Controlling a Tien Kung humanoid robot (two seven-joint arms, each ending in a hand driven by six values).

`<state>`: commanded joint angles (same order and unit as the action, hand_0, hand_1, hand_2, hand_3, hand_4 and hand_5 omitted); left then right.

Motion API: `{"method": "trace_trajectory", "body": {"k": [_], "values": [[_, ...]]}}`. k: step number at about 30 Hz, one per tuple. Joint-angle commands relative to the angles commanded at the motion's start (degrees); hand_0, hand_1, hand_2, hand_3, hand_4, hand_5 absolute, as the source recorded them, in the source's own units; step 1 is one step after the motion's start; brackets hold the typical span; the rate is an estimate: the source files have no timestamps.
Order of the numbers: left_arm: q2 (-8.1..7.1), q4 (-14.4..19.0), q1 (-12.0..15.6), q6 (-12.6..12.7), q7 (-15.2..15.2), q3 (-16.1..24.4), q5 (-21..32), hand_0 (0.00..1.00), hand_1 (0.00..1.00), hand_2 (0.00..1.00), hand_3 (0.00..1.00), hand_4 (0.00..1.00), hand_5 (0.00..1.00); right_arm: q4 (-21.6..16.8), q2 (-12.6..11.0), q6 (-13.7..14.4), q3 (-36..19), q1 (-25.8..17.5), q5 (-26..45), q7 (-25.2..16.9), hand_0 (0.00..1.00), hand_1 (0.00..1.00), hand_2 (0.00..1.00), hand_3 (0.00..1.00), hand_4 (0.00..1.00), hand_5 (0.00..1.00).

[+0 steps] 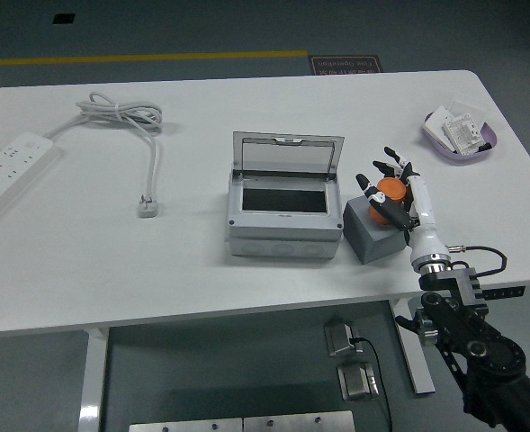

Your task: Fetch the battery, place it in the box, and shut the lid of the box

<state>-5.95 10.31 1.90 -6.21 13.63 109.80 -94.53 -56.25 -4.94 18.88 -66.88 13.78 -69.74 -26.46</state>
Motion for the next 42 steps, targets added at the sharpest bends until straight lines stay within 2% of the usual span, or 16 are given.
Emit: {"method": "trace_trajectory", "body": {"k": [2, 3, 8, 9, 14, 15, 20, 21, 26, 27, 32, 33, 38, 39, 42], "values": [[0.00, 0.0, 0.0, 0.0, 0.0, 0.0, 0.0, 0.656, 0.693, 0.647, 0.667, 0.737, 0.246, 0.0, 0.0, 0.0, 0.0, 0.0, 0.0, 0.0, 0.839, 0.815, 0.742, 0.868, 0.908, 0.417], [0.00, 0.0, 0.0, 0.0, 0.0, 0.0, 0.0, 0.656, 0.693, 0.647, 0.666, 0.737, 0.246, 0.1, 0.0, 0.1, 0.0, -0.1, 0.1, 0.0, 0.796, 0.786, 0.737, 0.862, 0.874, 0.363], [-0.01, 0.0, 0.0, 0.0, 0.0, 0.0, 0.0, 0.656, 0.693, 0.647, 0.666, 0.737, 0.246, 0.2, 0.0, 0.3, 0.2, -0.2, 0.3, 0.1, 0.796, 0.786, 0.737, 0.862, 0.874, 0.363], [-0.01, 0.0, 0.0, 0.0, 0.0, 0.0, 0.0, 0.655, 0.693, 0.648, 0.666, 0.737, 0.246, 0.2, 0.0, 0.3, 0.2, -0.2, 0.3, 0.2, 0.744, 0.745, 0.722, 0.843, 0.784, 0.238], [-0.04, 0.0, 0.0, 0.0, 0.0, -0.1, -0.1, 0.655, 0.693, 0.648, 0.666, 0.737, 0.246, 0.2, 0.0, 0.5, 0.4, -0.1, 0.2, 0.6, 0.744, 0.745, 0.722, 0.843, 0.784, 0.238], [-0.04, 0.0, 0.0, 0.0, 0.0, 0.0, -0.1, 0.655, 0.693, 0.648, 0.666, 0.737, 0.246, 0.2, 0.0, 0.6, 0.5, -0.1, 0.2, 0.6, 0.729, 0.738, 0.701, 0.827, 0.722, 0.188], [-0.03, 0.0, 0.0, 0.0, 0.0, 0.0, -0.1, 0.655, 0.693, 0.648, 0.666, 0.737, 0.246, 0.0, 0.1, 1.0, 0.6, -0.1, 0.2, 0.8, 0.729, 0.738, 0.701, 0.827, 0.722, 0.188], [-0.03, 0.0, 0.0, 0.0, 0.0, 0.0, -0.1, 0.655, 0.692, 0.647, 0.667, 0.737, 0.245, 0.0, 0.1, 1.0, 0.7, -0.1, 0.3, 0.9, 0.714, 0.727, 0.689, 0.819, 0.542, 0.053], [-0.03, 0.0, 0.0, 0.0, 0.0, 0.0, -0.2, 0.655, 0.692, 0.647, 0.667, 0.737, 0.245, -0.2, 0.1, 1.3, 0.9, 0.0, 0.9, 1.1, 0.714, 0.727, 0.689, 0.819, 0.542, 0.053], [-0.03, 0.0, 0.0, -0.1, 0.0, 0.0, -0.1, 0.655, 0.692, 0.647, 0.667, 0.738, 0.244, -0.3, 0.1, 1.4, 1.0, 0.0, 1.1, 1.1, 0.702, 0.714, 0.654, 0.799, 0.259, 0.002], [-0.01, 0.0, 0.1, -0.1, 0.0, -0.1, -0.1, 0.655, 0.692, 0.647, 0.667, 0.738, 0.244, -0.7, 0.0, 1.7, 1.1, 0.1, 2.1, 1.3, 0.702, 0.714, 0.654, 0.799, 0.259, 0.002], [-0.01, 0.0, 0.1, -0.1, 0.0, -0.1, -0.1, 0.654, 0.692, 0.647, 0.667, 0.737, 0.242, -0.8, 0.0, 1.7, 1.1, 0.1, 2.3, 1.3, 0.690, 0.672, 0.619, 0.716, 0.002, 0.010], [0.01, 0.0, 0.0, -0.1, 0.0, 0.0, -0.1, 0.654, 0.692, 0.647, 0.667, 0.737, 0.242, -0.9, 0.0, 1.8, 1.0, 0.2, 3.7, 1.1, 0.690, 0.672, 0.619, 0.716, 0.002, 0.010], [0.01, 0.0, 0.0, -0.1, 0.0, 0.0, -0.1, 0.654, 0.691, 0.647, 0.667, 0.736, 0.241, -0.9, 0.0, 1.8, 1.0, 0.2, 3.9, 1.1, 0.622, 0.604, 0.537, 0.546, 0.002, 0.085], [0.02, 0.0, 0.0, -0.1, -0.1, 0.0, -0.1, 0.654, 0.691, 0.647, 0.667, 0.736, 0.241, -1.1, 0.0, 1.8, 0.9, 0.3, 4.4, 1.1, 0.622, 0.604, 0.537, 0.546, 0.002, 0.085]]}}
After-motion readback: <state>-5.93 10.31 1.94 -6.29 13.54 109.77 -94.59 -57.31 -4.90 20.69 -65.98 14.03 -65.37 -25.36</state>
